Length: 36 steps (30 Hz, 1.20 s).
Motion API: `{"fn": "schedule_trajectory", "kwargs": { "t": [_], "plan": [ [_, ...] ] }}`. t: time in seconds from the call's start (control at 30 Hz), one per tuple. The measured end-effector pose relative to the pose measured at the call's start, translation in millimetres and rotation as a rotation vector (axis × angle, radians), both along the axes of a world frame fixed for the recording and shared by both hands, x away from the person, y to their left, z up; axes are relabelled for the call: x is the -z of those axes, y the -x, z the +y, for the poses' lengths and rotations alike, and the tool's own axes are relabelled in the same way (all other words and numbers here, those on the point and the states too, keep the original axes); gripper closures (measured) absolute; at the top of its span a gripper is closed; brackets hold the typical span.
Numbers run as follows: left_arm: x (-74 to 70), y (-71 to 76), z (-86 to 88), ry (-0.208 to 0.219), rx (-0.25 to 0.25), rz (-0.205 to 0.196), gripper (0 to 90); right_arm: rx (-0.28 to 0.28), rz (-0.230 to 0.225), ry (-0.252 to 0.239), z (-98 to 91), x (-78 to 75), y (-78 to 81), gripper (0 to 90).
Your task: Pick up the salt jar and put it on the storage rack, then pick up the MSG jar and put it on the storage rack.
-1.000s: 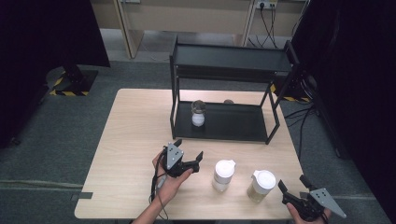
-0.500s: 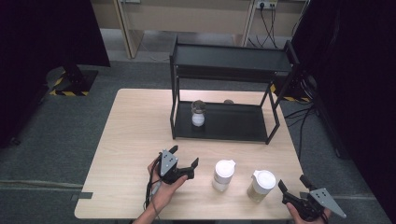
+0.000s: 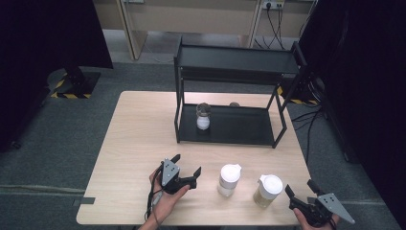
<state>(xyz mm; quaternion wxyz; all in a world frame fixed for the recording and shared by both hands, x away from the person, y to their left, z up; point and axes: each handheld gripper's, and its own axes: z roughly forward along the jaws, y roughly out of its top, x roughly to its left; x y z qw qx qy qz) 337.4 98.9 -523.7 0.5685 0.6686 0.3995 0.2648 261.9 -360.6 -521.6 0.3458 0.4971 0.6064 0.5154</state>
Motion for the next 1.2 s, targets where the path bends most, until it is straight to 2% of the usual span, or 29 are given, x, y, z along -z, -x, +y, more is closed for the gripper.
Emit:
{"fn": "schedule_trajectory", "kwargs": {
  "t": [0.43,1.2],
  "plan": [
    [4.3,0.7,1.1,0.011,-0.016,0.008,6.8,-0.001,0.000,0.000,0.0,0.0,0.0,8.4],
    [4.2,2.0,-0.7,-0.004,-0.019,-0.005,7.2,0.004,-0.011,-0.001,0.1,0.2,1.3,8.1]
  ]
}}
